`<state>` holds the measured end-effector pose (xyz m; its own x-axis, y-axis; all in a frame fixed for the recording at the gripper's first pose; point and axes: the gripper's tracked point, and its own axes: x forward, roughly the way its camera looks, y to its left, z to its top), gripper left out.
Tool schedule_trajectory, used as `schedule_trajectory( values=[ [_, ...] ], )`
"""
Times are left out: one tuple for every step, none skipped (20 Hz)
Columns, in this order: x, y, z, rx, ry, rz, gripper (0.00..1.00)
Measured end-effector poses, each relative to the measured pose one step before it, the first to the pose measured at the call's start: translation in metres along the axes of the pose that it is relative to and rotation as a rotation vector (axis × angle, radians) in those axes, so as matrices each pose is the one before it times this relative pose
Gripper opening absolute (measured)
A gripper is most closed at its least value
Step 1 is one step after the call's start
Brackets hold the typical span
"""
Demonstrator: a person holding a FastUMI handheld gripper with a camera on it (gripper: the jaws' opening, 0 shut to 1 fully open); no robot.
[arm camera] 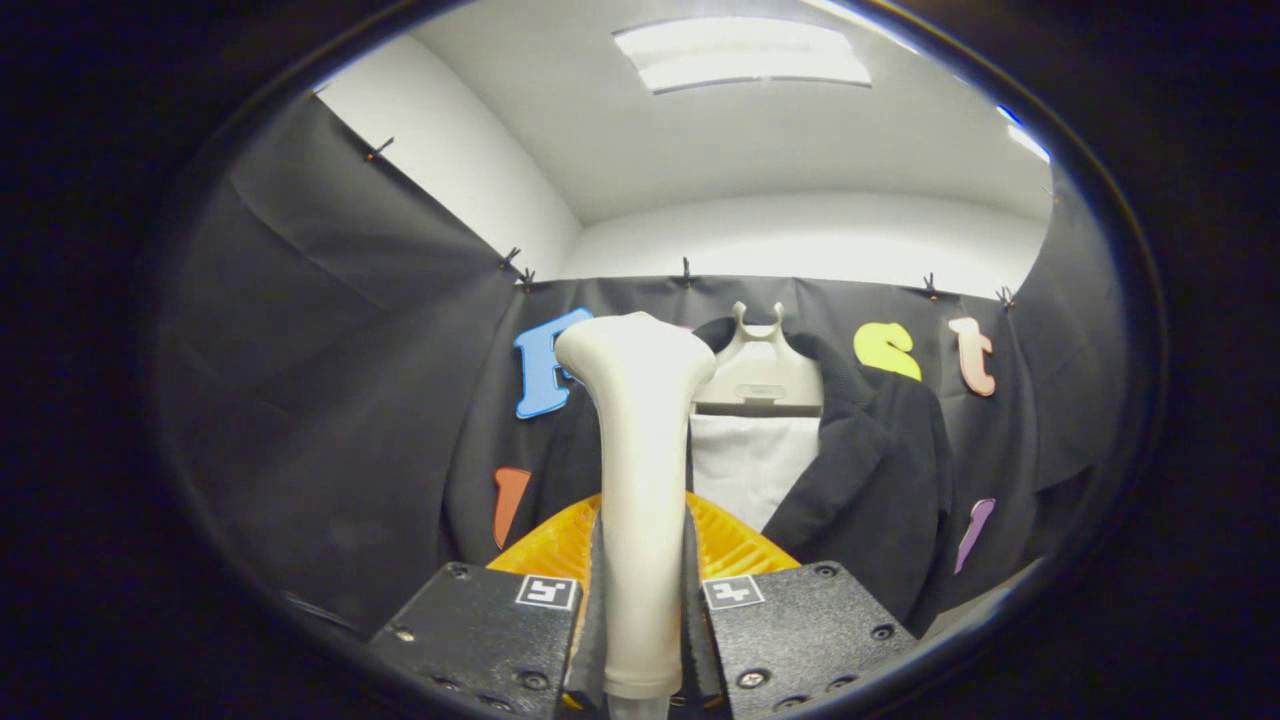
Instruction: Iron the clothes twice with a garment steamer, once on the left side and once on the right side.
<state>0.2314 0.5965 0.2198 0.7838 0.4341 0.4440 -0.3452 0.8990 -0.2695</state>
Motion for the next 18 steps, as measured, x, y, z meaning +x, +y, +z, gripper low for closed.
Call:
schedule_trajectory(
  values=[
    [0.00754,-0.00287,0.00332,-0.00424,-0.01279,-0.01279,0.33],
    [0.00687,-0.00005,0.00188,-0.01259,-0.00941,-0.00226,0.33],
    [0.00624,0.00233,0.00119,-0.00965,-0.00841,0.00455,0.33],
    [0.00583,0.00262,-0.00211,-0.00874,-0.00497,0.00439,0.33],
    [0.00588,0.00316,0.0003,-0.00617,-0.00581,0.00324,0.33],
    [0.00803,0.00179,0.001,-0.01193,-0.00456,-0.00114,0.33],
    [0.00641,0.00089,0.00069,-0.01223,0.00129,-0.00456,0.32],
    [0.00769,0.00121,-0.00095,-0.00478,0.00126,-0.00128,0.32],
    [0.00574,0.00154,-0.00065,-0.00598,0.00442,0.00051,0.32],
    [0.00485,-0.00001,-0.00157,-0.00502,0.00225,-0.00036,0.32],
    [0.00061,-0.00007,-0.00228,-0.00337,0.0033,0.00029,0.33],
    [-0.00016,-0.00107,-0.00204,0.00145,0.00078,-0.00032,0.33],
    [-0.00272,0.0006,-0.00294,0.00069,0.00299,0.00306,0.32],
    [-0.00258,0.0013,-0.00513,-0.00025,0.00624,0.00382,0.33],
    [-0.00336,0.00055,-0.00462,-0.00366,0.0083,0.00361,0.32],
    [-0.00175,0.00039,-0.00586,-0.00234,0.0107,0.00434,0.32],
    [-0.00327,-0.00002,-0.00498,-0.00106,0.0097,0.00314,0.32],
    [-0.00353,-0.00076,-0.00474,0.00105,0.0083,0.00048,0.33]
  ],
)
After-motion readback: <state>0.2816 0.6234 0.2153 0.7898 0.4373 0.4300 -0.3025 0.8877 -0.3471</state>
